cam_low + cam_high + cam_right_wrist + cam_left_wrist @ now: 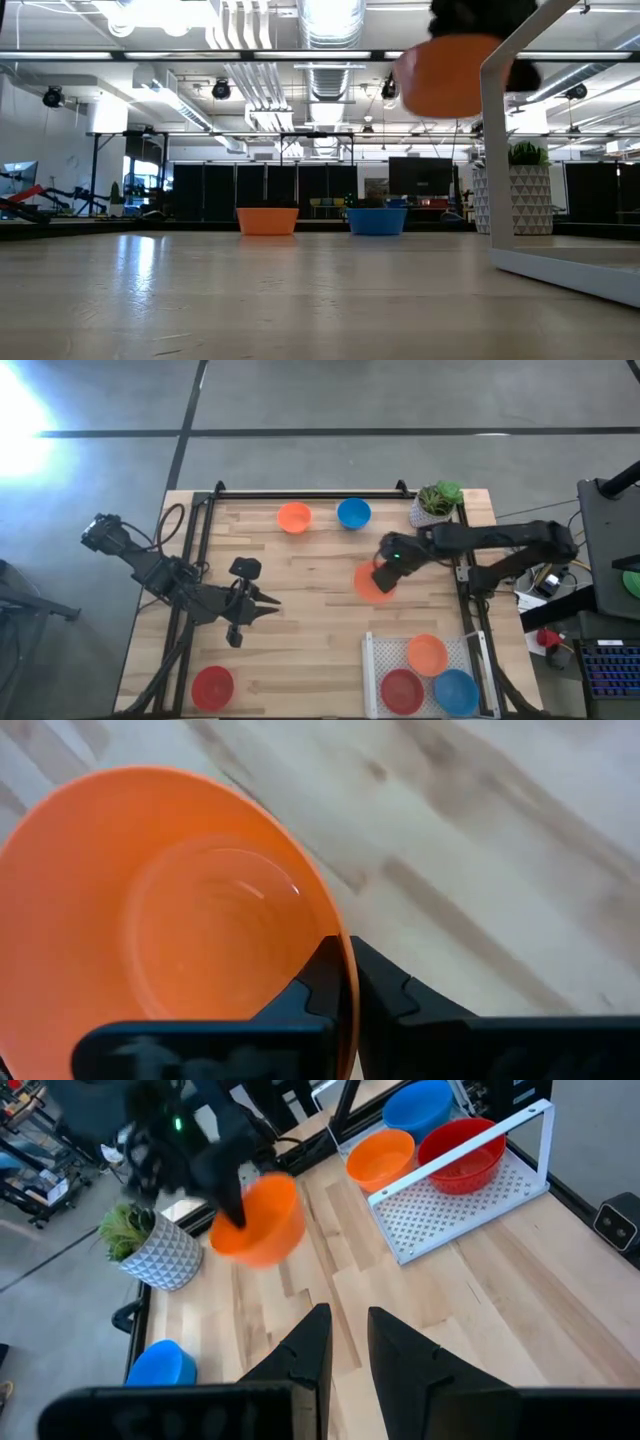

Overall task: Pick & Place Mini bowls
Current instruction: Stack the bottom orange bowl on top of the orange bowl on the shelf

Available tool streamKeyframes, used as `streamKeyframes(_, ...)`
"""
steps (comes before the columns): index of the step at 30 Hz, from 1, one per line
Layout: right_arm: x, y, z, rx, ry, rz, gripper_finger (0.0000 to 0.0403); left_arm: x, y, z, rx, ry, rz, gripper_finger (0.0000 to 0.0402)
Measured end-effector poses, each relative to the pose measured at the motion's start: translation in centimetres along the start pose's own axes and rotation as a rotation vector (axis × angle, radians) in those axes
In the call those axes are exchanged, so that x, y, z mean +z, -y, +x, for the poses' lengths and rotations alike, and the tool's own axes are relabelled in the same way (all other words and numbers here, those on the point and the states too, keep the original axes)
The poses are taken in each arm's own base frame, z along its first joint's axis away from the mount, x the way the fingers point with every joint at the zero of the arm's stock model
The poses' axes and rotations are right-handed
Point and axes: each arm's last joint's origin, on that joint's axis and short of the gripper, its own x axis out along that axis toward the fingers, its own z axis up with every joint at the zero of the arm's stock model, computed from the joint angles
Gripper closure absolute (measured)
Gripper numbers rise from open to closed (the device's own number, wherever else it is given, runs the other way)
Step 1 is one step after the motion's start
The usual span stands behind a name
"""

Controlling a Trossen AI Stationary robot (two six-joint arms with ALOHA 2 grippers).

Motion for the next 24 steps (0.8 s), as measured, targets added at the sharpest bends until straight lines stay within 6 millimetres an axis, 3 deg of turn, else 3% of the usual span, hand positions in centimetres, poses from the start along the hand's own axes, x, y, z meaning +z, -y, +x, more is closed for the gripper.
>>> streamKeyframes(5, -3.2, 0.4, -2.8, -0.063, -0.077, 0.038, 0.0394, 0.0, -0.2, -0.4, 0.002, 0.011, -0.006, 0.0337)
streamKeyframes(10, -6.3, 0.1, -3.9, -0.087, -0.169, 0.027, 0.0394, 0.0, -0.2, -0.4, 0.002, 0.012, 0.011, 0.0337)
streamKeyframes(16, -9.3, -1.3, -3.7, -0.092, -0.243, -0.009, 0.0394, 0.0, -0.3, -0.4, 0.004, 0.011, 0.024, 0.0337)
streamKeyframes(24, -12.3, -3.1, -1.9, -0.183, -0.309, 0.011, 0.0394, 0.0, -0.5, -0.8, 0.006, 0.020, 0.059, 0.0337)
